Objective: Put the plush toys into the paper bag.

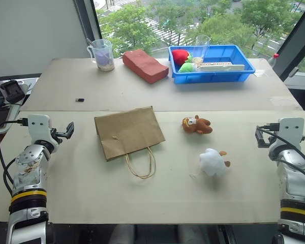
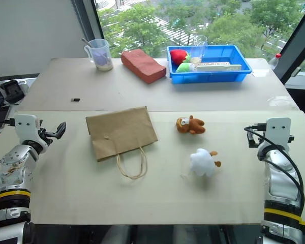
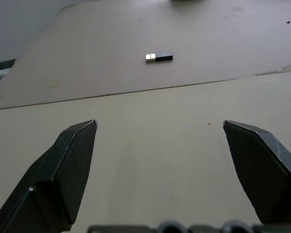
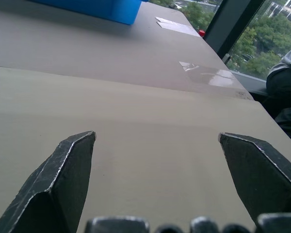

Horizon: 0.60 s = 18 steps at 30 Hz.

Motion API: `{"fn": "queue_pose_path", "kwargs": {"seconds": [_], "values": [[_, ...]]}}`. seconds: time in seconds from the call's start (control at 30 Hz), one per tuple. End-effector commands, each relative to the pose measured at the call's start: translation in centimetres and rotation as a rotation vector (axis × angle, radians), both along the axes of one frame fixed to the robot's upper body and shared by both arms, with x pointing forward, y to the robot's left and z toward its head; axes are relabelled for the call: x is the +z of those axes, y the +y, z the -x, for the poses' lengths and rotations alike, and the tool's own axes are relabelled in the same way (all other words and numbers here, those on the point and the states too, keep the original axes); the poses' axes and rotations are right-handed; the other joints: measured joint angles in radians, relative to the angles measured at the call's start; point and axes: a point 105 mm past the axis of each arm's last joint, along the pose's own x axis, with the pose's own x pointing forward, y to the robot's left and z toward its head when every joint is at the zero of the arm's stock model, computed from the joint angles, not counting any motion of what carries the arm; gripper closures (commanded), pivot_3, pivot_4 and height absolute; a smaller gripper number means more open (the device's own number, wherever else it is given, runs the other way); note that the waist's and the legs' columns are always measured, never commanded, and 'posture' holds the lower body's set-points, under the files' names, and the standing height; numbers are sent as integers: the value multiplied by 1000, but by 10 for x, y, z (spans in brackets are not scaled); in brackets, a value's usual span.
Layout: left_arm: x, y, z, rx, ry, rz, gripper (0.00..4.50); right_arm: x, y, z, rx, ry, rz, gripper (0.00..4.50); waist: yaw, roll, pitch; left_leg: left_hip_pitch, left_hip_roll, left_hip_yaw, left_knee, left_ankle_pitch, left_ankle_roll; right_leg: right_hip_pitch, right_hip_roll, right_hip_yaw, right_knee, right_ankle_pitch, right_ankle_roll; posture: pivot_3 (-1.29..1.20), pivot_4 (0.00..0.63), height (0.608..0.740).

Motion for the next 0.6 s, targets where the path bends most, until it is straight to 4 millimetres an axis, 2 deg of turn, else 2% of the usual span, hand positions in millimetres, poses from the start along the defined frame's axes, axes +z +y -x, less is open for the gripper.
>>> {"fn": "queue_pose_path", "kwargs": {"seconds": [0.03, 0.1, 0.2, 0.23, 0.3, 0.37, 0.47, 0.6], "values": [[37, -5, 3, -104, -65, -43, 71, 28, 11, -6, 65, -74, 40, 0, 0, 0, 0, 0, 0, 0, 0, 0, 0, 0, 0, 0, 0, 0, 0, 0, 150, 740], [63, -33, 9, -331, -68, -113, 71, 48, 26, -13, 168, -97, 73, 0, -6, 0, 1, -1, 0, 0, 0, 0, 0, -1, 0, 0, 1, 0, 0, 0, 150, 740], [82, -74, 21, -599, -43, -185, 71, 65, 51, -16, 351, -92, 82, 0, -6, 0, 0, -1, 0, 0, 0, 0, 0, -1, 0, 0, 1, 0, 0, 0, 150, 740], [82, -90, 28, -711, -12, -256, 71, 72, 68, -15, 459, -84, 65, 0, -5, 0, 0, -1, 0, 0, 0, 0, 0, -1, 0, 0, 0, 0, 0, 0, 150, 740], [78, -109, 36, -855, 42, -358, 71, 79, 96, -10, 634, -63, 40, 0, -2, 1, 0, 1, 0, 0, -1, 0, 0, 1, 0, 0, -1, 0, 0, 0, 150, 740], [74, -118, 41, -943, 73, -418, 71, 84, 119, -2, 776, -39, 23, 0, -2, 1, 0, 1, 0, 0, -2, -1, 1, 1, 0, 0, -1, 0, 0, 0, 150, 740], [60, -138, 51, -1141, 118, -544, 71, 97, 167, 19, 1060, 9, -1, 0, -3, 1, 0, -1, 0, 0, -2, -1, 1, 0, 0, 0, -1, 0, 0, 0, 150, 740], [44, -153, 61, -1323, 147, -648, 71, 100, 202, 43, 1280, 88, 15, 0, 0, 1, 0, -1, 0, 0, -1, -1, 1, 0, 0, -1, -1, 0, 0, 0, 150, 740]]}}
